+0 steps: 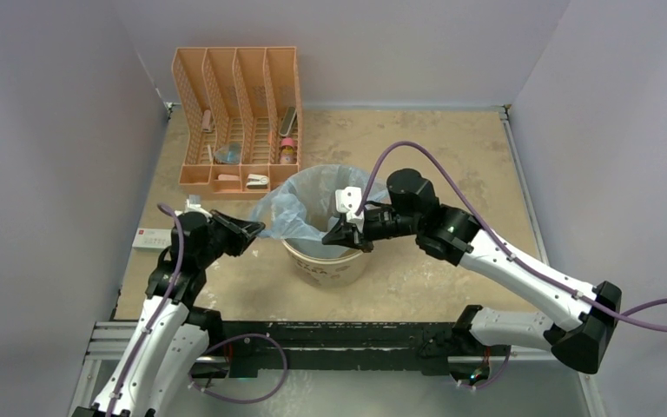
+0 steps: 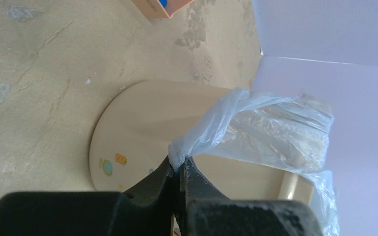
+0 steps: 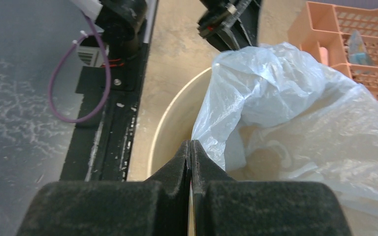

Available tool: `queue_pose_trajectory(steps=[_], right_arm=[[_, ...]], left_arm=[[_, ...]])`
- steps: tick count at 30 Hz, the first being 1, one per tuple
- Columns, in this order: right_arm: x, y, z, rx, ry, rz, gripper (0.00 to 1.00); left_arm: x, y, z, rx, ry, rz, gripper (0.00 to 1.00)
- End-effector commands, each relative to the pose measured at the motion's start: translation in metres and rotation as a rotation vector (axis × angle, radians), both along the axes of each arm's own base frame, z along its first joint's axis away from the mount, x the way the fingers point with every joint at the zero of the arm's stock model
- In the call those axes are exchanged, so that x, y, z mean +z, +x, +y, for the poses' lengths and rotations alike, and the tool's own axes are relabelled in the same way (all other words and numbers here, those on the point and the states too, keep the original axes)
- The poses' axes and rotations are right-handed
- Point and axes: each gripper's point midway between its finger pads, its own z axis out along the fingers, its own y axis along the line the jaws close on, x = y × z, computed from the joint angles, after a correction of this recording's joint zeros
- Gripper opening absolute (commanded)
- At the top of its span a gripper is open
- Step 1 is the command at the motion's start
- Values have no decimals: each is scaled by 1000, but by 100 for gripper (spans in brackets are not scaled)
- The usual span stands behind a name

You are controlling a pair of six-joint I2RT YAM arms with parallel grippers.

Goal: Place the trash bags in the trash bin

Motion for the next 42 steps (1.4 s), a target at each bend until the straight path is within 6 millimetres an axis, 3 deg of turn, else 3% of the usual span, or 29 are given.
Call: queue_pose_trajectory(steps=[1, 19, 22, 25, 33, 36, 42], right_arm=[[7, -30, -1, 117, 38, 64, 0], [-26, -58, -11, 208, -78, 211, 0], [-17, -48, -10, 160, -60, 153, 0], [8, -32, -5, 70, 17, 96, 0], [15, -61, -13, 193, 57, 128, 0], [-2, -67, -16, 209, 15, 180, 0], [-43, -60, -17, 150, -90, 261, 0]], left_arm=[[-4, 4, -2, -41, 37, -23, 0], [5, 7, -8, -98, 60, -60, 0], [12, 9, -9, -105, 63, -79, 0], [18, 10, -11, -119, 65, -97, 0], [22, 9, -12, -136, 76, -111, 0], [24, 9, -13, -151, 86, -117, 0], [21, 6, -15, -165, 84, -106, 0]])
